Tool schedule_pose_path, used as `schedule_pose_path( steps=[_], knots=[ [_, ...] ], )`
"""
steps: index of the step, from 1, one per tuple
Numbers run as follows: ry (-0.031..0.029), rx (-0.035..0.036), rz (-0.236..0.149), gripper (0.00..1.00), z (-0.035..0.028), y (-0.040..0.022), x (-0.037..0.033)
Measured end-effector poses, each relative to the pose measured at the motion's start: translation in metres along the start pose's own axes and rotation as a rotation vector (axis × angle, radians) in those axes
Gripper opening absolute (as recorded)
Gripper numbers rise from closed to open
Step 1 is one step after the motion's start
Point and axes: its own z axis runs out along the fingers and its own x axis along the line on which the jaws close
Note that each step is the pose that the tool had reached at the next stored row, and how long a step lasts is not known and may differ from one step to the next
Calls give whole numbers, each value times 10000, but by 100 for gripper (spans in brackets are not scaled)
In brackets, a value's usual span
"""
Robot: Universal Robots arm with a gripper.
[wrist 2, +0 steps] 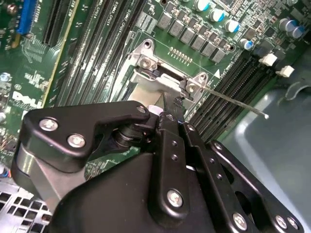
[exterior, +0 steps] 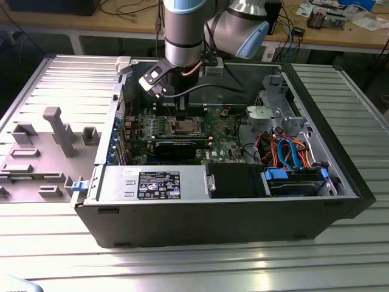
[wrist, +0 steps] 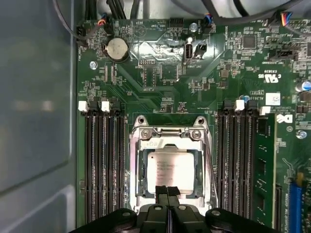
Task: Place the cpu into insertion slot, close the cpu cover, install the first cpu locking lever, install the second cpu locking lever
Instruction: 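Close the cpu cover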
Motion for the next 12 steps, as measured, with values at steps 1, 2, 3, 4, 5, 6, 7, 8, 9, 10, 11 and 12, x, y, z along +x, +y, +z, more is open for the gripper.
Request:
schedule_pose_path(
  steps=[1, 2, 3, 4, 5, 6, 7, 8, 9, 10, 11, 12],
  knots=[
    [3, 1, -11, 11, 24, -2, -1],
    [7, 1, -19, 11, 42, -3, -1],
    [15, 1, -34, 11, 79, -3, -2],
    [24, 2, -48, 11, 113, -4, -4],
    [27, 9, -59, 11, 142, -5, -6],
    [42, 12, -66, 11, 156, -7, -8],
    [58, 5, -67, 11, 162, -6, -6],
    [62, 8, -68, 11, 161, 4, -7],
    [61, 11, -65, 11, 157, 33, -9],
    [75, 28, -69, 11, 148, 90, -8],
    [83, 46, -68, 11, 138, 123, -8],
    [90, 61, -67, 11, 126, 144, -6]
  ],
)
